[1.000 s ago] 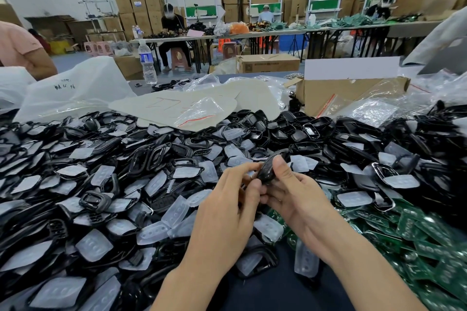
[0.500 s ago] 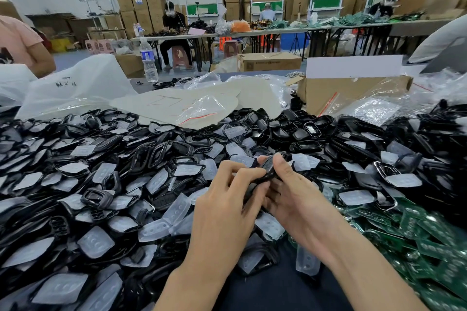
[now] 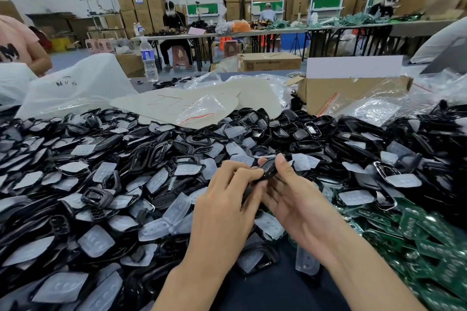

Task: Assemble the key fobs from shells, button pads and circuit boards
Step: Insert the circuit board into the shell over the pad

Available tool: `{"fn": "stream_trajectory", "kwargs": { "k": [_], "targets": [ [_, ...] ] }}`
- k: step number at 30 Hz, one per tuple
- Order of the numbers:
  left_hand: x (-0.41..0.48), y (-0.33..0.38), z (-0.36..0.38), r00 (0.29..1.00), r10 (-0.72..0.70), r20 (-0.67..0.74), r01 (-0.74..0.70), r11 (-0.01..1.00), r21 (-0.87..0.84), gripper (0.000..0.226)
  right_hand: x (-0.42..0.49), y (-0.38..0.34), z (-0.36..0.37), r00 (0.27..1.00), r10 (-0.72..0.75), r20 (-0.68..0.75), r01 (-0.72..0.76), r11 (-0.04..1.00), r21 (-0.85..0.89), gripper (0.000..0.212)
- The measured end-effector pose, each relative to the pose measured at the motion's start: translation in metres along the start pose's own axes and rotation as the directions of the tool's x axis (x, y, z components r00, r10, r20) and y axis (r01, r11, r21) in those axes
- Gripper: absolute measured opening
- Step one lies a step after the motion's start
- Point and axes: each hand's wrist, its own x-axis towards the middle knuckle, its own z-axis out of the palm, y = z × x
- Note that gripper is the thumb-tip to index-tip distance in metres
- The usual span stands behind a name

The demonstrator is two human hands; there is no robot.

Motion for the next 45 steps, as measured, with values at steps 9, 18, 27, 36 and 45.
{"fn": "stream_trajectory", "kwargs": {
  "k": [9, 18, 27, 36, 45],
  "targets": [
    [0.001, -0.002, -0.002, 1.0, 0.028, 0.012, -0.028, 0.999, 0.014, 0.013, 0.0, -0.001, 0.0, 1.0, -0.006, 0.005, 0.006, 1.0, 0.004, 0.029],
    [0.002, -0.004, -0.005, 0.998, 0.063, -0.002, -0.063, 0.997, 0.032, 0.012, 0.002, 0.0, -0.003, 1.0, -0.006, 0.016, 0.005, 1.0, 0.013, 0.029],
    [0.002, -0.004, -0.005, 0.997, 0.081, 0.002, -0.081, 0.996, 0.044, 0.011, 0.003, 0.0, -0.005, 1.0, 0.011, 0.008, -0.012, 1.0, 0.019, 0.026],
    [0.003, 0.004, -0.004, 0.968, -0.223, 0.117, 0.243, 0.948, -0.204, 0.008, 0.001, -0.004, -0.005, 1.0, -0.014, 0.004, 0.014, 1.0, -0.014, 0.023],
    [0.015, 0.009, -0.011, 0.564, -0.534, 0.63, 0.771, 0.068, -0.633, 0.04, 0.004, -0.009, -0.007, 0.991, -0.122, 0.05, 0.128, 0.985, -0.116, 0.045]
  ]
}}
